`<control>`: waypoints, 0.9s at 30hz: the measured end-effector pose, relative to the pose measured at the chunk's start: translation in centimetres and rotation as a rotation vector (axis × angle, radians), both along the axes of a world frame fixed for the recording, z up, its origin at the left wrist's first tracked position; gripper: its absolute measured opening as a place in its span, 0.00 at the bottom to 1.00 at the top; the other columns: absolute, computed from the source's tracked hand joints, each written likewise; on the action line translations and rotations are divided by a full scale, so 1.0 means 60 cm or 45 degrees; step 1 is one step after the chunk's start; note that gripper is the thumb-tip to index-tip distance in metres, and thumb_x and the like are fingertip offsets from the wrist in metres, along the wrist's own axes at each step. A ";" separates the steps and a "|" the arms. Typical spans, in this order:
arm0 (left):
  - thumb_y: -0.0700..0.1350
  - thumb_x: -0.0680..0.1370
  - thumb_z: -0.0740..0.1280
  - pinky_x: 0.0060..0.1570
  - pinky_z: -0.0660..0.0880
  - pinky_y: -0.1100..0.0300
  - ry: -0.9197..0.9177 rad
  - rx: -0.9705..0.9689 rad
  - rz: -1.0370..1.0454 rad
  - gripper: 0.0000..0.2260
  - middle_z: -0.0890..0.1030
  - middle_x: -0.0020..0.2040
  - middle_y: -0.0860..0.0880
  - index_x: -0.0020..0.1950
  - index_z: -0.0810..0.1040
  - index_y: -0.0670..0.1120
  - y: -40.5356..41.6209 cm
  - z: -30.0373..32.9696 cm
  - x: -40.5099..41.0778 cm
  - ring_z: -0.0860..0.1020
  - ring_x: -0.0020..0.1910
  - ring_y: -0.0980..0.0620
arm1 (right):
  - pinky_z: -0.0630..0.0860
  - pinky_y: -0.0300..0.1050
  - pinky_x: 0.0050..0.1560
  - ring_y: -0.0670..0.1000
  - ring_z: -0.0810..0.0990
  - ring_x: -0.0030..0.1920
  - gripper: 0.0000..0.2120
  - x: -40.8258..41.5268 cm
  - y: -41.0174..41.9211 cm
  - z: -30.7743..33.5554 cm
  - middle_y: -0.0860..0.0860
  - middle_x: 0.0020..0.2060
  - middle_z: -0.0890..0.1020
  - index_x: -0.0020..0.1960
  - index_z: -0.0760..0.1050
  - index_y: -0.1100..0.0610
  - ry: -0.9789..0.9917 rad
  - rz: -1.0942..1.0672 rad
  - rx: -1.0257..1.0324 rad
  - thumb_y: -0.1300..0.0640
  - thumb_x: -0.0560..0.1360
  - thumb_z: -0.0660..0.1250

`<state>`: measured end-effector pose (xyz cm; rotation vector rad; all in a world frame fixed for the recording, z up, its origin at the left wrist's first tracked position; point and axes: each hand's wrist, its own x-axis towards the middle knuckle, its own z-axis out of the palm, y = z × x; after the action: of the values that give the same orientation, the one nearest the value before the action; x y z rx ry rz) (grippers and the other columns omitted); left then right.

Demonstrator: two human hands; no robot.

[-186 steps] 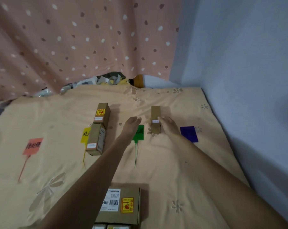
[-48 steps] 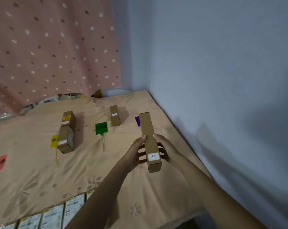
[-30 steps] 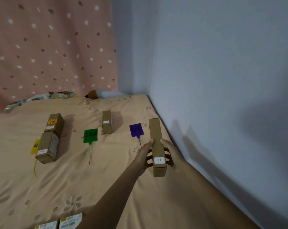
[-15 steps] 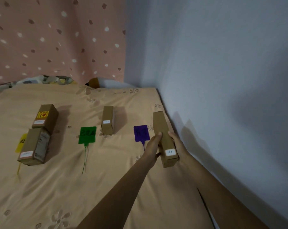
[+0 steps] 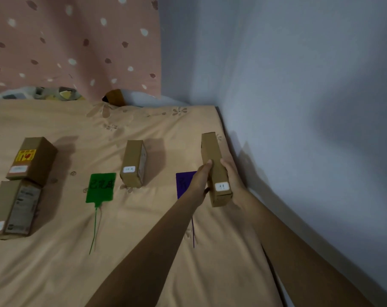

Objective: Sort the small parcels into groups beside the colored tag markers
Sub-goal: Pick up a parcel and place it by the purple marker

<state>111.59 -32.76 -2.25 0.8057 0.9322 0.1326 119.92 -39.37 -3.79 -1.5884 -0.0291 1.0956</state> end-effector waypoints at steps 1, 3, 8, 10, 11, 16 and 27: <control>0.56 0.80 0.60 0.58 0.69 0.54 -0.001 0.018 -0.004 0.22 0.75 0.61 0.49 0.71 0.67 0.48 0.013 -0.006 0.006 0.73 0.58 0.52 | 0.75 0.56 0.59 0.56 0.82 0.47 0.20 0.005 0.008 0.000 0.58 0.50 0.84 0.51 0.81 0.52 0.002 0.013 0.018 0.37 0.72 0.67; 0.57 0.80 0.60 0.60 0.69 0.53 0.010 0.026 -0.005 0.22 0.75 0.61 0.49 0.71 0.67 0.49 0.029 -0.014 0.021 0.73 0.58 0.51 | 0.77 0.55 0.55 0.57 0.81 0.44 0.17 0.014 0.025 -0.007 0.57 0.43 0.84 0.50 0.81 0.53 0.025 -0.014 -0.012 0.40 0.74 0.65; 0.57 0.80 0.60 0.62 0.71 0.53 0.052 0.054 0.002 0.22 0.76 0.54 0.50 0.71 0.67 0.48 0.065 -0.040 0.045 0.75 0.54 0.51 | 0.77 0.53 0.53 0.56 0.81 0.41 0.16 0.043 0.060 -0.033 0.57 0.43 0.82 0.50 0.79 0.53 0.036 0.000 0.017 0.41 0.76 0.64; 0.58 0.80 0.60 0.58 0.71 0.54 0.077 0.078 -0.001 0.23 0.76 0.56 0.49 0.71 0.67 0.48 0.077 -0.050 0.053 0.75 0.52 0.52 | 0.76 0.53 0.53 0.55 0.81 0.40 0.16 0.048 0.073 -0.041 0.56 0.42 0.82 0.49 0.78 0.53 0.041 0.000 0.021 0.41 0.76 0.64; 0.58 0.80 0.59 0.56 0.72 0.55 0.082 0.091 -0.014 0.23 0.76 0.58 0.48 0.71 0.67 0.47 0.081 -0.054 0.056 0.76 0.51 0.53 | 0.76 0.53 0.54 0.55 0.81 0.40 0.16 0.049 0.077 -0.045 0.56 0.42 0.82 0.50 0.78 0.53 0.051 0.008 0.024 0.40 0.76 0.64; 0.58 0.80 0.58 0.42 0.73 0.60 0.131 0.143 -0.034 0.23 0.77 0.49 0.50 0.70 0.68 0.46 0.091 -0.059 0.061 0.76 0.47 0.54 | 0.77 0.51 0.51 0.54 0.82 0.40 0.19 0.055 0.087 -0.065 0.56 0.42 0.83 0.52 0.78 0.54 0.093 0.017 0.035 0.39 0.76 0.63; 0.59 0.80 0.58 0.68 0.69 0.48 0.204 0.207 -0.028 0.26 0.74 0.52 0.50 0.72 0.65 0.44 0.089 -0.031 0.046 0.73 0.57 0.48 | 0.76 0.48 0.55 0.54 0.81 0.50 0.20 0.045 0.077 -0.039 0.55 0.51 0.82 0.56 0.77 0.52 -0.020 0.073 0.042 0.39 0.78 0.58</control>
<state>114.35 -27.39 -4.10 0.9879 1.0726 0.1271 122.60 -34.76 -6.14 -1.5749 -0.1032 1.1220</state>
